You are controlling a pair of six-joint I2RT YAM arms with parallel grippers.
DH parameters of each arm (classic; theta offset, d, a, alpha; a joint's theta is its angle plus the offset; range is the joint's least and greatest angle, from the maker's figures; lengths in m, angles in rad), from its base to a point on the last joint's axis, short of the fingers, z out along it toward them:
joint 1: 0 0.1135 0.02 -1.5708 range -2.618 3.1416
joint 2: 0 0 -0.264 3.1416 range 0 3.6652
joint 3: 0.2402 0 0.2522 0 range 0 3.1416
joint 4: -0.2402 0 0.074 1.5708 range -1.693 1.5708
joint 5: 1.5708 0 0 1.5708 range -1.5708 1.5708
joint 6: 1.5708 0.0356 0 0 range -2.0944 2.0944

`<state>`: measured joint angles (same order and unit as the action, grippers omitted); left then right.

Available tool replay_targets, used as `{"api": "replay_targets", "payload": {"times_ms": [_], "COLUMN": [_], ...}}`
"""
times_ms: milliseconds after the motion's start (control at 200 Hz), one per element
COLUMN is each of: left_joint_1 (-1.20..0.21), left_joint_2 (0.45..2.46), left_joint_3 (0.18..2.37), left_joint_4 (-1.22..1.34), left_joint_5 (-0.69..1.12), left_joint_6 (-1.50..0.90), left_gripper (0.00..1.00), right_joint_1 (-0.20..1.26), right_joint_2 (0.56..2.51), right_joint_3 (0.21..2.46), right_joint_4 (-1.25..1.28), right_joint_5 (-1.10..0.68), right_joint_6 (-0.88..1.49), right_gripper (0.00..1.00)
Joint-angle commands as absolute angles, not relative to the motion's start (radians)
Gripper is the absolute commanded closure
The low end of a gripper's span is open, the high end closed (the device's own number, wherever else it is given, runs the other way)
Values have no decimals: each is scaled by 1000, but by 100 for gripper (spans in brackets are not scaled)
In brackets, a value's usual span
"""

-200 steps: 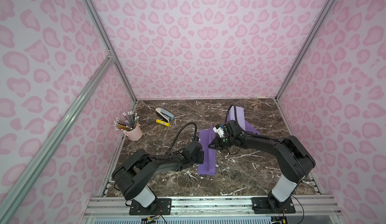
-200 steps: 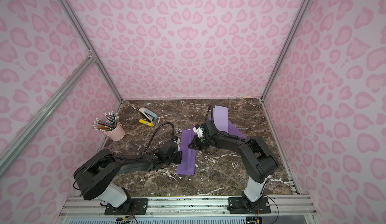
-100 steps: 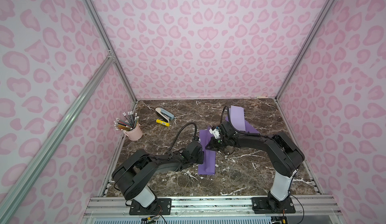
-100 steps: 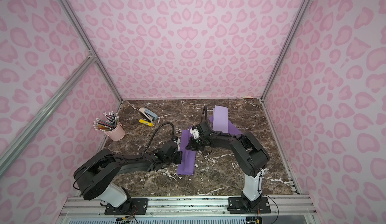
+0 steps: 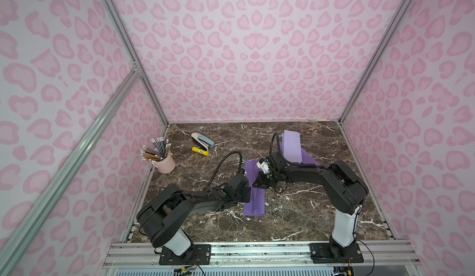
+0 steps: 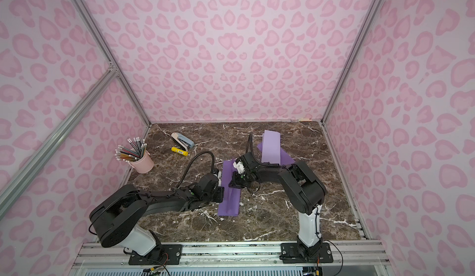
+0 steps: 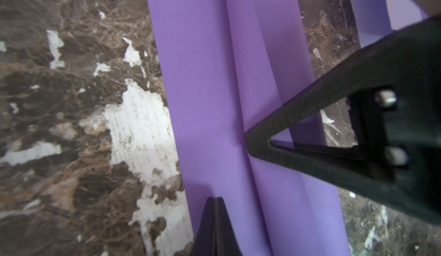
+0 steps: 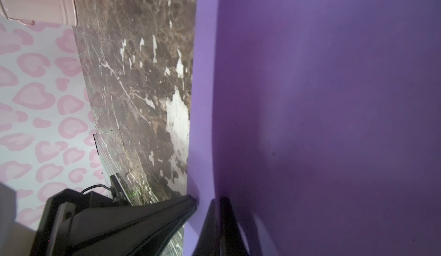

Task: Fold the rectangular paper in half along the long edge
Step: Fold the paper at the center of the board.

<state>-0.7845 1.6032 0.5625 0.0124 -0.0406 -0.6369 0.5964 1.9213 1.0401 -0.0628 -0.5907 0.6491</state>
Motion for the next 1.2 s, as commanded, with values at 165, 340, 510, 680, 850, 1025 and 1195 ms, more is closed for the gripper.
{"api": "replay_targets", "payload": {"times_ms": [165, 340, 510, 680, 850, 1025, 1195], "left_joint_1": [-785, -785, -785, -785, -785, -785, -783], "left_joint_2": [1604, 1607, 1603, 1605, 1606, 1591, 1509], "left_joint_3": [565, 567, 565, 564, 564, 566, 586], "left_joint_4": [-36, -36, -39, -39, -39, -48, -76], "left_joint_5": [-33, -30, -30, -32, -32, -41, -57], "left_joint_6": [-637, -636, -637, -636, -636, -640, -640], "left_gripper": [96, 96, 96, 96, 96, 96, 96], "right_joint_1": [606, 609, 609, 610, 613, 621, 628], "right_joint_2": [1927, 1934, 1940, 1957, 1964, 1962, 1953], "right_joint_3": [1059, 1077, 1091, 1088, 1083, 1088, 1079], "right_joint_4": [-57, -58, -70, -72, -84, -104, -105], "right_joint_5": [-583, -584, -583, -581, -571, -554, -553], "right_joint_6": [635, 635, 629, 627, 618, 602, 592], "right_gripper": [100, 100, 100, 100, 100, 96, 70]}}
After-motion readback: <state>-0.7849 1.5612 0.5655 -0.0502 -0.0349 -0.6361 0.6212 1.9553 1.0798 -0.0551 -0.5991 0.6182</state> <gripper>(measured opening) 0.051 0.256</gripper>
